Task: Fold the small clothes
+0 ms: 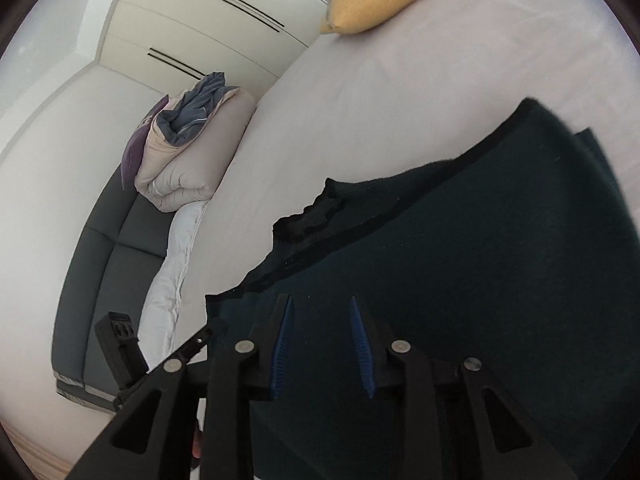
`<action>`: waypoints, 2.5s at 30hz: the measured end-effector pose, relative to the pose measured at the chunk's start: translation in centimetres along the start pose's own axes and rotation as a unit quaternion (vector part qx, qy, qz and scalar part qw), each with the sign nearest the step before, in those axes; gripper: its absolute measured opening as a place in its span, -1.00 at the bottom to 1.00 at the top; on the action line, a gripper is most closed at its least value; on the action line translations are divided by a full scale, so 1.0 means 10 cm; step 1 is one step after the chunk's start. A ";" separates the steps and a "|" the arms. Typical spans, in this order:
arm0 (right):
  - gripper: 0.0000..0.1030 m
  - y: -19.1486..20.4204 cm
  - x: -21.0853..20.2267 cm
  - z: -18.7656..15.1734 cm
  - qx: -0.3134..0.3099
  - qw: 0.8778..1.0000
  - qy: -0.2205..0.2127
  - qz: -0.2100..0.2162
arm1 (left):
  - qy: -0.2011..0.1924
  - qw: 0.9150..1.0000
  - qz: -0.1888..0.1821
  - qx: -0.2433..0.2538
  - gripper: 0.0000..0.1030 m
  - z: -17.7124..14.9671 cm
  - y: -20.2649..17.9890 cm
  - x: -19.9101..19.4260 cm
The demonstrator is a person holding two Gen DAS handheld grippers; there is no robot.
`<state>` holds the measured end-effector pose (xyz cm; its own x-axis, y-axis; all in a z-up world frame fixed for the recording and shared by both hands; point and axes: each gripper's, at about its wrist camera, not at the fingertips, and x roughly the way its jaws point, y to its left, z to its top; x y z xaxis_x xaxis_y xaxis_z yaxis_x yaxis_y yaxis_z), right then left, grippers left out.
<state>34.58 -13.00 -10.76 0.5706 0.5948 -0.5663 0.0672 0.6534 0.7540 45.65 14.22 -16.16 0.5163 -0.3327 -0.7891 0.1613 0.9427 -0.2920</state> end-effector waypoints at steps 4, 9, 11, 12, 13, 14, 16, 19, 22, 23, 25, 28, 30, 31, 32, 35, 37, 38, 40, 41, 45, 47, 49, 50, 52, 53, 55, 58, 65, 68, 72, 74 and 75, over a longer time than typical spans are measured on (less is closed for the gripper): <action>-0.43 -0.25 0.08 0.17 0.022 1.000 -0.016 0.012 | -0.017 0.998 -0.052 -0.039 -0.78 -0.09 0.37 0.10; -0.76 -0.73 -0.28 0.39 0.071 0.993 -0.089 0.002 | -0.039 0.986 -0.123 -0.107 -0.78 -0.16 0.75 0.06; -0.89 -0.90 -0.44 0.46 0.095 0.989 -0.115 -0.005 | -0.051 0.981 -0.137 -0.130 -0.78 -0.19 0.85 0.01; -0.91 -0.97 -0.52 0.49 0.105 0.986 -0.130 -0.001 | -0.053 0.979 -0.141 -0.139 -0.78 -0.19 0.89 0.01; -0.91 -1.01 -0.60 0.51 0.112 0.983 -0.143 -0.011 | -0.055 0.977 -0.146 -0.149 -0.78 -0.20 0.92 0.00; -0.88 -1.03 -0.69 0.52 0.115 0.980 -0.157 -0.032 | -0.060 0.974 -0.146 -0.162 -0.78 -0.20 0.97 -0.03; -0.67 -1.07 -0.84 0.51 0.129 0.974 -0.180 -0.038 | -0.074 0.970 -0.126 -0.197 -0.78 -0.22 1.09 -0.13; -0.38 -0.86 -1.00 0.40 0.111 0.972 -0.201 -0.041 | -0.089 0.964 -0.121 -0.219 -0.78 -0.23 1.14 -0.31; -0.20 -0.43 -0.84 0.12 0.077 0.984 -0.156 0.031 | -0.099 0.964 -0.144 -0.201 -0.78 -0.17 0.95 -0.45; -0.12 -0.26 -0.72 -0.01 0.062 0.989 -0.126 0.050 | -0.098 0.965 -0.148 -0.192 -0.78 -0.14 0.86 -0.46; -0.12 0.10 -0.44 -0.40 0.014 0.995 -0.059 0.082 | -0.088 0.971 -0.140 -0.171 -0.78 -0.12 0.71 -0.45; -0.09 0.43 0.08 -0.95 -0.026 0.994 0.036 0.098 | -0.066 0.983 -0.113 -0.132 -0.78 -0.22 0.51 -0.38; -0.09 0.46 0.32 -1.15 -0.039 0.994 0.065 0.084 | -0.036 0.991 -0.073 -0.108 -0.78 -0.35 0.42 -0.24; -0.10 0.42 0.35 -1.15 -0.038 0.994 0.060 0.077 | -0.039 0.992 -0.067 -0.100 -0.78 -0.43 0.42 -0.21; -0.23 0.36 0.33 -1.12 -0.024 0.995 0.051 0.086 | -0.053 0.992 -0.074 -0.089 -0.78 -0.50 0.44 -0.23; -0.29 0.03 0.02 -0.92 0.025 0.995 -0.005 0.094 | -0.061 0.992 -0.071 -0.089 -0.78 -0.61 0.50 -0.30; -0.31 -0.17 -0.23 -0.79 0.033 0.995 -0.050 0.080 | -0.058 0.993 -0.065 -0.085 -0.78 -0.66 0.52 -0.34; -0.39 -0.28 -0.36 -0.74 0.042 0.994 -0.071 0.072 | -0.058 0.993 -0.063 -0.083 -0.78 -0.69 0.52 -0.37; -0.59 -0.54 -0.63 -0.68 0.074 0.989 -0.110 0.058 | -0.061 0.993 -0.060 -0.083 -0.78 -0.77 0.55 -0.44; -0.70 -0.67 -0.77 -0.66 0.093 0.985 -0.130 0.058 | -0.062 0.992 -0.061 -0.087 -0.78 -0.81 0.58 -0.47; -0.60 -0.90 -1.28 -0.63 0.120 0.973 -0.198 0.016 | -0.072 0.988 -0.069 -0.114 -0.78 -1.08 0.77 -0.77; -0.14 -0.93 -1.46 -0.70 0.137 0.967 -0.216 -0.004 | -0.077 0.987 -0.052 -0.134 -0.78 -1.25 0.85 -0.98; 0.13 -0.86 -1.56 -0.80 0.136 0.965 -0.226 -0.005 | -0.080 0.983 -0.045 -0.160 -0.78 -1.38 0.94 -1.16; 0.20 -0.80 -1.57 -0.84 0.129 0.966 -0.223 -0.004 | -0.087 0.978 -0.050 -0.181 -0.75 -1.48 1.02 -1.27; 0.27 -0.63 -1.53 -0.92 0.113 0.971 -0.212 0.000 | -0.087 0.972 -0.060 -0.210 -0.39 -1.63 1.16 -1.40; 0.34 -0.57 -1.50 -0.94 0.107 0.973 -0.204 0.003 | -0.076 0.969 -0.063 -0.225 0.24 -1.70 1.21 -1.43; 0.36 -0.40 -1.39 -0.95 0.088 0.980 -0.178 0.018 | -0.085 0.966 -0.074 -0.233 0.47 -1.76 1.25 -1.51; 0.36 -0.07 -1.17 -0.98 0.044 0.989 -0.136 0.031 | -0.054 0.964 -0.119 -0.232 0.51 -1.67 1.20 -1.44; 0.36 0.46 -0.64 -1.01 -0.029 0.997 -0.038 0.056 | 0.048 0.962 -0.157 -0.217 0.51 -1.39 1.02 -1.00; 0.36 0.51 -0.49 -1.01 -0.039 0.997 -0.012 0.058 | 0.081 0.962 -0.154 -0.209 0.49 -1.25 0.96 -0.82; 0.36 0.53 -0.30 -1.00 -0.048 0.997 0.022 0.059 | 0.097 0.968 -0.122 -0.199 0.20 -1.13 0.87 -0.73; 0.36 0.56 -0.20 -1.00 -0.051 0.996 0.039 0.059 | 0.099 0.969 -0.111 -0.196 -0.36 -1.12 0.85 -0.70; 0.36 0.59 -0.14 -1.00 -0.054 0.996 0.047 0.058 | 0.102 0.968 -0.113 -0.201 -0.43 -1.12 0.86 -0.68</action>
<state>26.01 -5.29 -8.88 0.4903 0.7064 -0.5105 -0.0858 0.6220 0.7783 34.08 24.31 -19.41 0.3236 -0.5653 -0.7588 -0.1107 0.7738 -0.6237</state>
